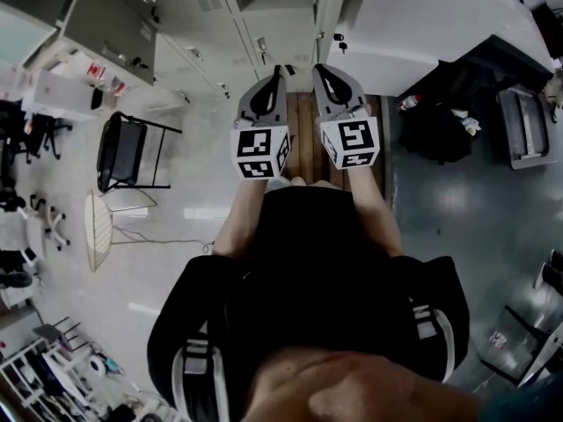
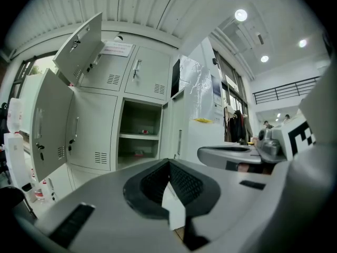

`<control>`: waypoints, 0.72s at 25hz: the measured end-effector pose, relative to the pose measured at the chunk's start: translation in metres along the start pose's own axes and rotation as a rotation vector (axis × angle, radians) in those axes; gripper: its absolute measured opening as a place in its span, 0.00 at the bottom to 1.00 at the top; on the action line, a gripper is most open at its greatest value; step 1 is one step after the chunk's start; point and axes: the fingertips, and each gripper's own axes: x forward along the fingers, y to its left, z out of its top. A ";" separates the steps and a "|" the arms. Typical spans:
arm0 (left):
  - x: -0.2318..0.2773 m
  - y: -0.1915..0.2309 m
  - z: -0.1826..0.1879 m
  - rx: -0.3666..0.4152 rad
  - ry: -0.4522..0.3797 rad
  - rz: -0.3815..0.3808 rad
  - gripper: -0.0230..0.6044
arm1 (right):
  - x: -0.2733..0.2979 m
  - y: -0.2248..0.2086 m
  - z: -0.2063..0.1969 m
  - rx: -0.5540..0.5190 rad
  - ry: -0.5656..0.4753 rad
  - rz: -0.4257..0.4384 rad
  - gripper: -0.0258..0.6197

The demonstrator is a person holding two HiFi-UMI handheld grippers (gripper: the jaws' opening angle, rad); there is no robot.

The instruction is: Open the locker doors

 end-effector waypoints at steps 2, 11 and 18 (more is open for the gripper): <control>0.001 -0.002 0.003 -0.001 -0.006 -0.005 0.05 | -0.001 -0.002 -0.001 0.007 0.000 0.000 0.07; 0.002 -0.012 -0.002 0.004 0.008 -0.030 0.05 | -0.003 0.001 0.004 0.023 -0.010 0.010 0.07; -0.001 -0.010 -0.006 0.003 0.024 -0.028 0.05 | 0.000 0.008 0.004 0.032 -0.004 0.020 0.07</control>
